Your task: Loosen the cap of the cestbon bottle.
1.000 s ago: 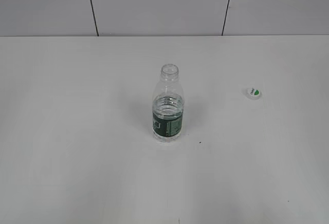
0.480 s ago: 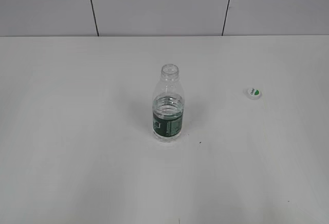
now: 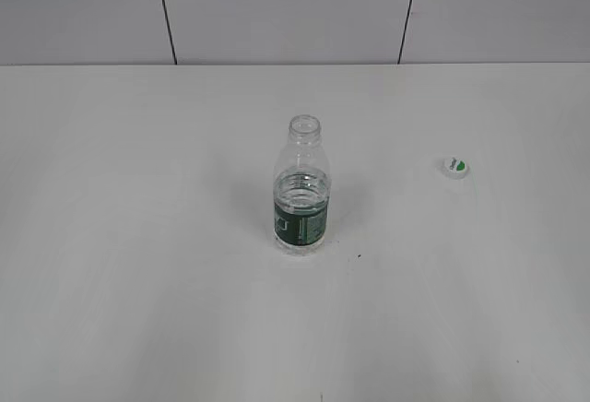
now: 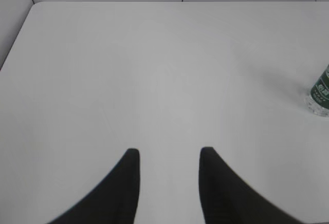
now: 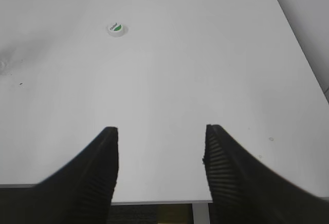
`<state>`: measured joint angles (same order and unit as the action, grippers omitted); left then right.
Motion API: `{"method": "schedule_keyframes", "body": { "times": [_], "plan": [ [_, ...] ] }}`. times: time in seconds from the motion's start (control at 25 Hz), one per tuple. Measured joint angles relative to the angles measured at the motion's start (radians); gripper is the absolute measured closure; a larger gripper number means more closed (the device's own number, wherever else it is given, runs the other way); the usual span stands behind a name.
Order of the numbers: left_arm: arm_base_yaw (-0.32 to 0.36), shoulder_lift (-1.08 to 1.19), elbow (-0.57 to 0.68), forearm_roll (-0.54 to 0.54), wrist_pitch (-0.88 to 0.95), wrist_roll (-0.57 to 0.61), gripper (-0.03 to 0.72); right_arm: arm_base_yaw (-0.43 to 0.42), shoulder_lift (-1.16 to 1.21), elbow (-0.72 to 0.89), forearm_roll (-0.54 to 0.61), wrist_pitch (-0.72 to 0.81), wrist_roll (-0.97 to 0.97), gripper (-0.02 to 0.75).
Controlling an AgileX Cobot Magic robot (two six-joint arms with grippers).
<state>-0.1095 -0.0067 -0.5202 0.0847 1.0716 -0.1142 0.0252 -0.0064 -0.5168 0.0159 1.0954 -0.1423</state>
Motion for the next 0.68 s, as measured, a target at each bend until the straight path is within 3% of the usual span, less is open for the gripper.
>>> {"method": "schedule_keyframes", "body": {
  "times": [0.68],
  "plan": [
    [0.000,0.000,0.000,0.002,0.000,0.000,0.444,0.000,0.000,0.000,0.000,0.000,0.000,0.325]
  ]
}}
